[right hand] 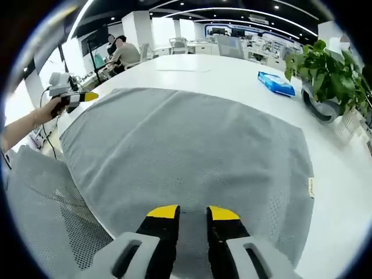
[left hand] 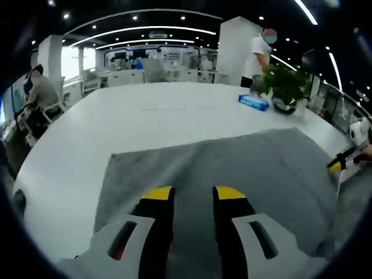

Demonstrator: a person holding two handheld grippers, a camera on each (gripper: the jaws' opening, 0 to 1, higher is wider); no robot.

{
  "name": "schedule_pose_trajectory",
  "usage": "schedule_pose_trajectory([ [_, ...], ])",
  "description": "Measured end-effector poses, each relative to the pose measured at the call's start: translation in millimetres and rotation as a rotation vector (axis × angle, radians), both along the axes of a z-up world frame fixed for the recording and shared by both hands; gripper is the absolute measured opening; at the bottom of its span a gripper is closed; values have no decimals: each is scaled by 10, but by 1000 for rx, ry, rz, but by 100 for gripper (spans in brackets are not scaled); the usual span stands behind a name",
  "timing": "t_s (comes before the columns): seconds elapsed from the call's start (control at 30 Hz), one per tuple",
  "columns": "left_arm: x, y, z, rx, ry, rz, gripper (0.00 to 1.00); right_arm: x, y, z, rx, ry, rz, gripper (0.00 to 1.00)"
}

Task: Open the folded towel by lifting each exposed corner and separating the folded layers until the towel lies flat within the target outline without major curled edges

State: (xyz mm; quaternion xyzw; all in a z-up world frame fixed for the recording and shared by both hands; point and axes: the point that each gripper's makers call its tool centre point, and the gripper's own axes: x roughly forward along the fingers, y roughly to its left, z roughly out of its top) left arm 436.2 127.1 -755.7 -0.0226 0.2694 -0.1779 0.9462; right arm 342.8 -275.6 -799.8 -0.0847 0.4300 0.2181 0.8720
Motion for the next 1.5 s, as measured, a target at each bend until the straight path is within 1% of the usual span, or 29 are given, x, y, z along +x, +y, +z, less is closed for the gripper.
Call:
schedule_pose_trajectory([
  [0.03, -83, -60, -30, 3, 9, -10, 27, 38, -114, 2, -24, -14, 2, 23],
  [0.13, -303, -204, -115, 14, 32, -35, 27, 75, -330, -25, -82, -19, 6, 29],
  [0.17, -329, -217, -126, 18, 34, -36, 28, 78, -377, -38, -90, -17, 4, 29],
  [0.2, -422, -264, -161, 28, 40, -42, 28, 78, -433, -59, -93, -13, 4, 29],
  [0.27, -498, -284, -197, 33, 46, -33, 31, 66, -520, -100, -88, 2, -17, 30],
  [0.3, -541, -302, -220, 38, 47, -34, 33, 61, -547, -117, -84, 7, -26, 30],
  [0.37, -632, -298, -297, 85, 63, -32, 33, 56, -592, -147, -77, 11, -43, 34],
  [0.43, -687, -303, -359, 113, 69, -37, 33, 53, -617, -183, -63, 13, -50, 36],
  [0.47, -704, -297, -388, 121, 73, -34, 33, 44, -618, -205, -58, 19, -50, 37],
  [0.5, -736, -308, -422, 109, 84, -21, 33, 45, -604, -212, -43, 18, -50, 37],
  [0.57, -775, -269, -549, 97, 125, -1, 33, 52, -598, -201, -44, 14, -39, 37],
  [0.6, -809, -247, -622, 117, 141, 6, 34, 54, -595, -201, -45, 14, -35, 37],
  [0.63, -802, -238, -595, 163, 93, -18, 32, 58, -592, -201, -46, 12, -31, 37],
  [0.67, -811, -216, -589, 185, 89, -6, 31, 63, -588, -200, -46, 10, -27, 37],
  [0.7, -819, -266, -565, 172, 83, -4, 32, 68, -587, -199, -46, 12, -24, 37],
  [0.8, -769, -221, -560, 171, 83, 35, 31, 97, -571, -199, -46, 10, -14, 37],
  [0.93, -719, -200, -554, 177, 89, 43, 31, 169, -536, -197, -49, 13, -4, 37],
  [1.03, -649, -147, -555, 176, 89, 55, 31, 246, -491, -195, -50, 16, 0, 37],
  [1.17, -557, -93, -555, 180, 90, 57, 31, 356, -439, -198, -48, 12, 9, 37],
  [1.37, -370, -3, -559, 185, 117, 56, 30, 468, -379, -192, -42, -1, 19, 38],
  [1.5, -243, 22, -549, 185, 115, 45, 30, 541, -349, -197, -40, -7, 21, 38],
])
